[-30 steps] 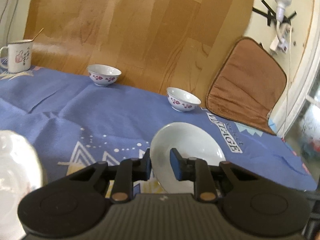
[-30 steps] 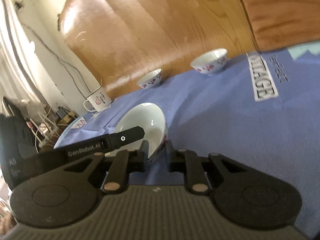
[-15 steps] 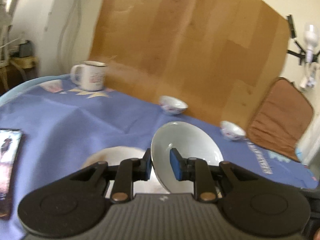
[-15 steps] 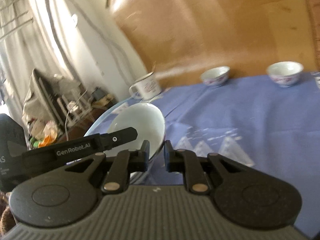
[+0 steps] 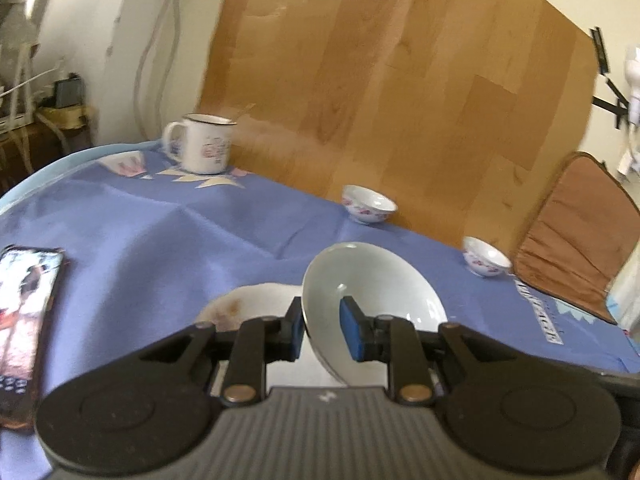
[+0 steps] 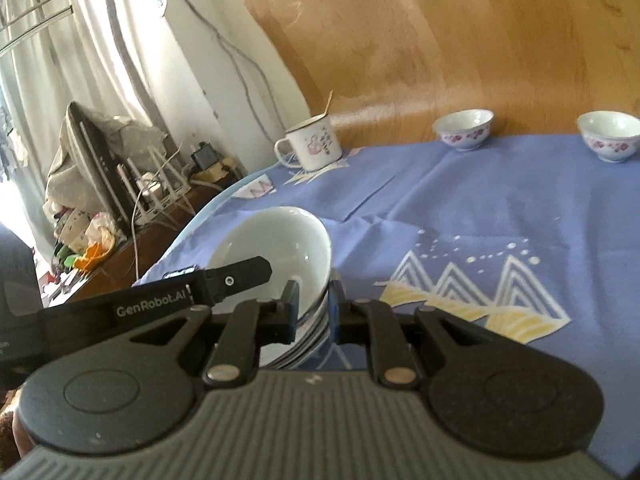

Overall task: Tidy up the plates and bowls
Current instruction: 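Lower the bowl onto the plate stack and open the right gripper, then grasp the rim of another red-flower bowl with the right gripper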

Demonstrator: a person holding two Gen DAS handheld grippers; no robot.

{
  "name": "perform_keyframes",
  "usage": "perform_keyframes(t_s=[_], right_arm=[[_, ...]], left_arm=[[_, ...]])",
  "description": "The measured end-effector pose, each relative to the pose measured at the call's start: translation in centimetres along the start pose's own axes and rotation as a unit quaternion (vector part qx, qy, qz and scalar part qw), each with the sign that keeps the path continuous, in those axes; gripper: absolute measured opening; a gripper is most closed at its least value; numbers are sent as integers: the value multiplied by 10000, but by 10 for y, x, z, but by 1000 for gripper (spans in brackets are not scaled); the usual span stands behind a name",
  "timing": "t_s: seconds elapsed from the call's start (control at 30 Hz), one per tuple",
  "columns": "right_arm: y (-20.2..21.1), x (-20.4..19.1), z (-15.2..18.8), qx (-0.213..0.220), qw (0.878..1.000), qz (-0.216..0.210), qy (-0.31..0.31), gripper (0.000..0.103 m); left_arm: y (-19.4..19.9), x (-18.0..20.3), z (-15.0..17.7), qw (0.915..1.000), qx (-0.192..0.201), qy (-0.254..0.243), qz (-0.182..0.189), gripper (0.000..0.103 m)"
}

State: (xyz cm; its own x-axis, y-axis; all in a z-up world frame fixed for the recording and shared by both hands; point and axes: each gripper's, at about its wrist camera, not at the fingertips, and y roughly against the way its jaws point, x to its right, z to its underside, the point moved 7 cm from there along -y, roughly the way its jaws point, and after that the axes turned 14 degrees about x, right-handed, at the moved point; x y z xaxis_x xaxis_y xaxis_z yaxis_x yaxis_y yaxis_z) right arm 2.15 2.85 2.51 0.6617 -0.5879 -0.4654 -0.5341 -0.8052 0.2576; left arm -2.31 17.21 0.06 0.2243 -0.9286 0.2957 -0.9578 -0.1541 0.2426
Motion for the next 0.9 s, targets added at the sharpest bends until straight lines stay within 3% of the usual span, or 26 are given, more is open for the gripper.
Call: perform_keyframes(t_s=[0.23, 0.37, 0.43, 0.47, 0.53, 0.6, 0.7, 0.8, 0.9], right_arm=[[30, 35, -18, 293, 9970, 705, -148, 18], [29, 60, -25, 149, 9938, 1028, -385, 19], [17, 68, -23, -100, 9923, 1132, -482, 20], [12, 71, -21, -183, 9918, 1143, -534, 21], [5, 77, -18, -298, 9903, 1213, -603, 23], [7, 81, -23, -191, 9909, 1171, -638, 24], [15, 90, -47, 132, 9910, 1223, -530, 25], [14, 101, -72, 300, 9895, 1334, -459, 25], [-8, 113, -90, 263, 9890, 1390, -423, 25]], left_arm=[[-38, 55, 11, 9977, -367, -56, 564, 20], [-67, 60, 21, 9955, -782, 112, 529, 22], [-81, 58, 25, 9945, -966, 111, 396, 32], [-84, 57, 24, 9950, -941, 35, 318, 35], [-82, 55, 14, 9965, -812, -73, 205, 53], [-73, 49, -5, 9990, -411, -8, 152, 58], [-64, 35, -31, 9997, 144, 189, -75, 58], [-64, 23, -43, 9976, 382, 532, -211, 58], [-62, 34, -38, 9971, 570, 482, -116, 58]])
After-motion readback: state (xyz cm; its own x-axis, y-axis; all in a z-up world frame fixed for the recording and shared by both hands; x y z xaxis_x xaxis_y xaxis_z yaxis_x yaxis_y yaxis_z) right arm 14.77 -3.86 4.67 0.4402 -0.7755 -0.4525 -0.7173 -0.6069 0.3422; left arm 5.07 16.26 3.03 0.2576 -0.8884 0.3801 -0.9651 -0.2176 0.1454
